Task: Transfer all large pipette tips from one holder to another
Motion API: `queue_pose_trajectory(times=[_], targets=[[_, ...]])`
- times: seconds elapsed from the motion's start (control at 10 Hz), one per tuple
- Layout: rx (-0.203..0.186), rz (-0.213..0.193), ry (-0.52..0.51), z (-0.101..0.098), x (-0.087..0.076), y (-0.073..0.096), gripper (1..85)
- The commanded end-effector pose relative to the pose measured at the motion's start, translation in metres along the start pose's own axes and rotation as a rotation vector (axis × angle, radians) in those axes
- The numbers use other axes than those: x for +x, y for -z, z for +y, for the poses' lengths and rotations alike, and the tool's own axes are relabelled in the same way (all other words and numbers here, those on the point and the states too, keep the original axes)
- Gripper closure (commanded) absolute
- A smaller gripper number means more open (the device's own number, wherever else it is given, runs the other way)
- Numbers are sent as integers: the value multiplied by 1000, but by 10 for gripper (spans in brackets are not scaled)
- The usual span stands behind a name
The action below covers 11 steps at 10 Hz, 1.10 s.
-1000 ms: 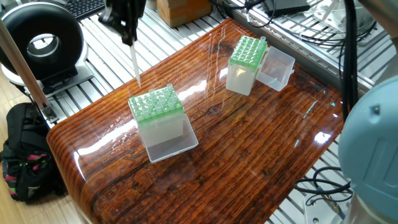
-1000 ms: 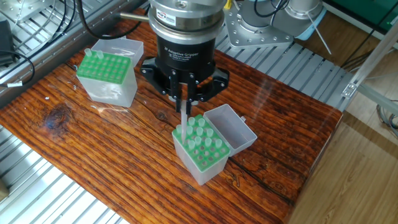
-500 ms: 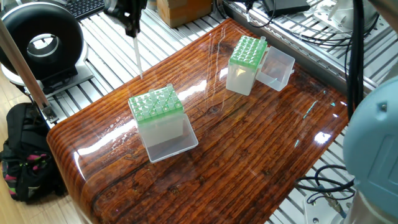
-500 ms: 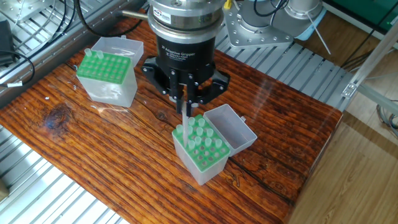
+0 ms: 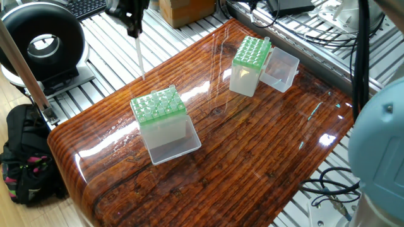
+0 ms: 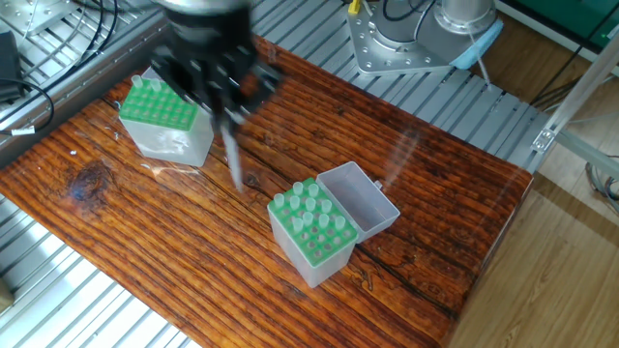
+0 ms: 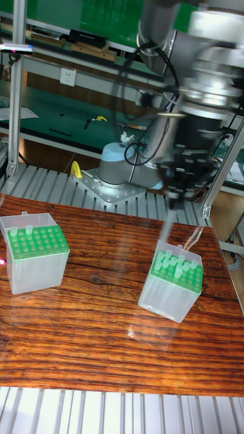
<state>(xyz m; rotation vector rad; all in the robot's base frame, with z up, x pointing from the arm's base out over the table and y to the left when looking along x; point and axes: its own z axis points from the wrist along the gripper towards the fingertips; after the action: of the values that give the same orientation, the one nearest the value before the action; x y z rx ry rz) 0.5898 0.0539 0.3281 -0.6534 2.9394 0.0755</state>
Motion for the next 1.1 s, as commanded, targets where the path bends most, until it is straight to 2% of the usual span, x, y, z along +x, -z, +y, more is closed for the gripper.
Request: queue_pose_trajectory(times=[0.0, 0.2, 0.3, 0.5, 0.8, 0.9, 1.0], targets=[[14, -11, 94, -52, 58, -10, 793], [14, -1, 113, -63, 76, -5, 790], [-5, -7, 111, -58, 74, -5, 783], [-18, -9, 80, -54, 74, -5, 777], [-3, 12, -26, -58, 79, -5, 777], [32, 7, -56, -67, 78, -5, 783], [51, 3, -68, -67, 82, -7, 797]])
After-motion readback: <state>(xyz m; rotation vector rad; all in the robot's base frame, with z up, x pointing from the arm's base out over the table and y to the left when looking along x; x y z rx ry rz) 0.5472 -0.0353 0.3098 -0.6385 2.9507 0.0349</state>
